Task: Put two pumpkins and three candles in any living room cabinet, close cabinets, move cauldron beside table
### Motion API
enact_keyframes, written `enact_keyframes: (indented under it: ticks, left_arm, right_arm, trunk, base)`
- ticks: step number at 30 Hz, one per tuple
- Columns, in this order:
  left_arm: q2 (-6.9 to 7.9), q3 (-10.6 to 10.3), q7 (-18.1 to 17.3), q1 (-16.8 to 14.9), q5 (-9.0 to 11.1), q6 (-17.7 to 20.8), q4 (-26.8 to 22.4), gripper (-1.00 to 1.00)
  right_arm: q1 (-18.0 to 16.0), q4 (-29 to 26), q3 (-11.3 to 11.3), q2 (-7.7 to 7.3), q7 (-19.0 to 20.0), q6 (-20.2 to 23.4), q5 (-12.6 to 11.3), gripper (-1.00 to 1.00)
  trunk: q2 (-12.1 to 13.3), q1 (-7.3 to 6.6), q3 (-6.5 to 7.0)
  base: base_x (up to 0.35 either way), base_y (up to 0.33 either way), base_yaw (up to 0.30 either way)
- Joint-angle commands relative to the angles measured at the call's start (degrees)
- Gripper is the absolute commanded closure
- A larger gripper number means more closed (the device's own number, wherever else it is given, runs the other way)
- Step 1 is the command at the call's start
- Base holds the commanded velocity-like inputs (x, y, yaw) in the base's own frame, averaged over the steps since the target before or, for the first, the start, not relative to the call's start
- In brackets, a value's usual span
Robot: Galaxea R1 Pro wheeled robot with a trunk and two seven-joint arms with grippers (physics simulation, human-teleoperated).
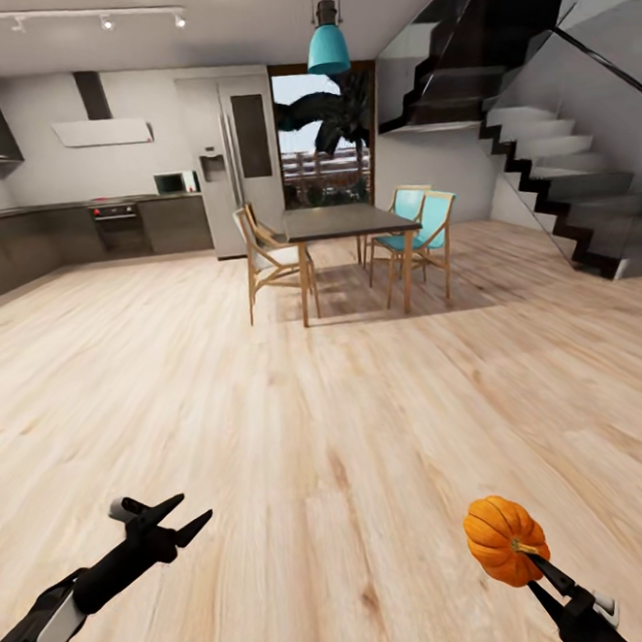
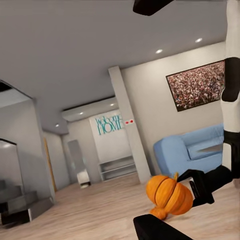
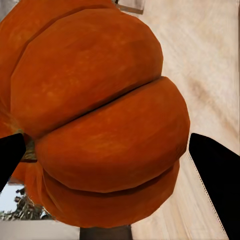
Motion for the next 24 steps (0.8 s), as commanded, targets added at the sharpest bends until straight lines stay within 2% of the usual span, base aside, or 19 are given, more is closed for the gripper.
enact_keyframes:
  ticks: [1, 6, 13, 24]
  left_arm:
    - [0.03, -0.37, -0.28, -0.03, 0.28, 0.61, 0.01, -1.0]
    - [-0.24, -0.37, -0.25, -0.03, 0.28, 0.6, -0.02, -1.0]
    - [-1.24, -0.32, 2.9, -0.03, 0.36, 0.61, -0.04, -1.0]
    - [-1.43, -0.28, 3.22, -0.03, 0.37, 0.61, -0.89, -1.0]
  right_arm:
    - [-0.12, 0.18, 0.0, 0.03, 0.43, 0.64, -0.5, 1.0]
    - [-0.12, 0.18, 0.0, 0.03, 0.43, 0.62, -0.5, 1.0]
    - [-0.12, 0.18, -0.01, 0.01, 0.38, 0.4, -0.5, 1.0]
    - [-0.12, 0.18, -0.01, 0.02, 0.34, -0.2, -0.5, 1.0]
  trunk:
    - [-0.02, 0.02, -0.03]
    - [-0.02, 0.02, 0.09]
    - [-0.02, 0.02, 0.26]
    - [-0.02, 0.02, 0.55]
  base:
    - [0.344, 0.0, -0.288]
    - [0.344, 0.0, -0.288]
    - [0.344, 0.0, -0.288]
    - [0.343, 0.0, -0.288]
